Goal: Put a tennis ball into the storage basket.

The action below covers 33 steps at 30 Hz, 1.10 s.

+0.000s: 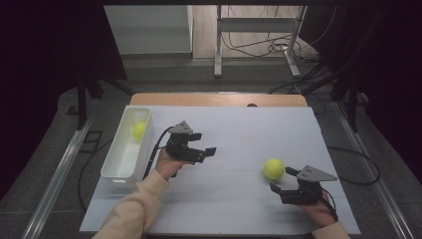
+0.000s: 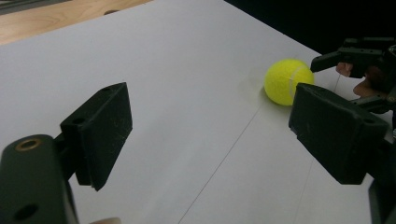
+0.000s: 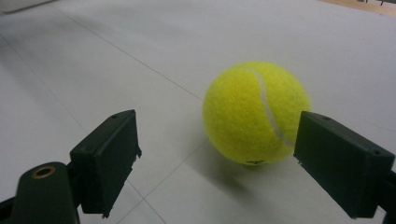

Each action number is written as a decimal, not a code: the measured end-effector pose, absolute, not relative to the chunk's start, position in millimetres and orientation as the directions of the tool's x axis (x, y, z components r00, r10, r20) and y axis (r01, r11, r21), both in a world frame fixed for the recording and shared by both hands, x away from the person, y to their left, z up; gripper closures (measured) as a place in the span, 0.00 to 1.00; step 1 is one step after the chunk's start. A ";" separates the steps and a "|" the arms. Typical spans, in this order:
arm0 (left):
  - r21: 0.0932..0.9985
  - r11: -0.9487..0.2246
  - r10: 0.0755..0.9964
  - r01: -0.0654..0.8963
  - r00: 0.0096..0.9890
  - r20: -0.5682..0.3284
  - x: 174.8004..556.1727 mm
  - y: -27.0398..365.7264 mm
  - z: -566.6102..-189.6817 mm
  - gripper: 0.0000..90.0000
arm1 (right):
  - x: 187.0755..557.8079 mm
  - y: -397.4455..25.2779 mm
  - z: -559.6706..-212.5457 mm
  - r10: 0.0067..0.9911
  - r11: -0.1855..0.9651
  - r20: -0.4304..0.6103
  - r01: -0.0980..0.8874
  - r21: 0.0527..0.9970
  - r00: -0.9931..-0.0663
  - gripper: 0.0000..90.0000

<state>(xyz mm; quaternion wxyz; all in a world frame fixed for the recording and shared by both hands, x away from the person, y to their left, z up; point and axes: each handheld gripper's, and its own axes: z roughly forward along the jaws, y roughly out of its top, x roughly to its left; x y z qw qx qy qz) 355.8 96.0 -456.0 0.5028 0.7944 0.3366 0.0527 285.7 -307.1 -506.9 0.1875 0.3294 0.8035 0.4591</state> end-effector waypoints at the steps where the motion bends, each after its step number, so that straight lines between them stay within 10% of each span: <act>1: 0.834 -0.274 0.583 0.478 0.772 -0.251 356.1 94.0 -456.1 0.16 | 285.6 -307.2 -506.8 0.702 0.361 0.001 0.357 0.861 -0.712 0.16; 33: 0.826 -0.338 0.514 0.450 0.824 -0.238 361.5 48.7 -462.1 0.16 | 285.6 -306.8 -507.2 0.704 0.364 -0.002 0.358 0.860 -0.710 0.16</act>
